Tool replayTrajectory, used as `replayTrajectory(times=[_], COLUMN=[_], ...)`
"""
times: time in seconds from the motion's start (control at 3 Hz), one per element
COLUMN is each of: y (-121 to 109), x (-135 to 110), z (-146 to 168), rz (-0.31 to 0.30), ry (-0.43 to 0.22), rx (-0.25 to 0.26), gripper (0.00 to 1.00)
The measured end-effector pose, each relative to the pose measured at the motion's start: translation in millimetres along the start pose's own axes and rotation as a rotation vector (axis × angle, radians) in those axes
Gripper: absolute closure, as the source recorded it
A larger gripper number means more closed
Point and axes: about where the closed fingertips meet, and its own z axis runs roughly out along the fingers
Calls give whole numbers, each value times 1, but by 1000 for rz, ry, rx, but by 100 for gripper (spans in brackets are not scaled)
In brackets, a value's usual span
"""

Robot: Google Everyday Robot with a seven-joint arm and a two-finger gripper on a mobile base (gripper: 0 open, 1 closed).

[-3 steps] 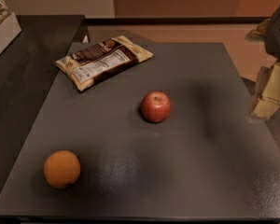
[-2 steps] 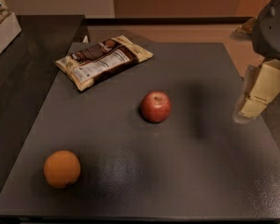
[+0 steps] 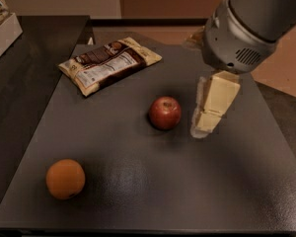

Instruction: Move orange near brown chip bag

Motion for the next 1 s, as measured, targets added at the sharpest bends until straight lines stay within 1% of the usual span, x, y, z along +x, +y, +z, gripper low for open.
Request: replayTrajectory(times=[0.33, 0.67, 1.0], y=[11, 28, 48], x=[-45, -83, -109], z=[28, 56, 87], rz=[-98, -194, -256], ry=[-42, -69, -70], rx=[-54, -112, -161], gripper=[0, 0, 0])
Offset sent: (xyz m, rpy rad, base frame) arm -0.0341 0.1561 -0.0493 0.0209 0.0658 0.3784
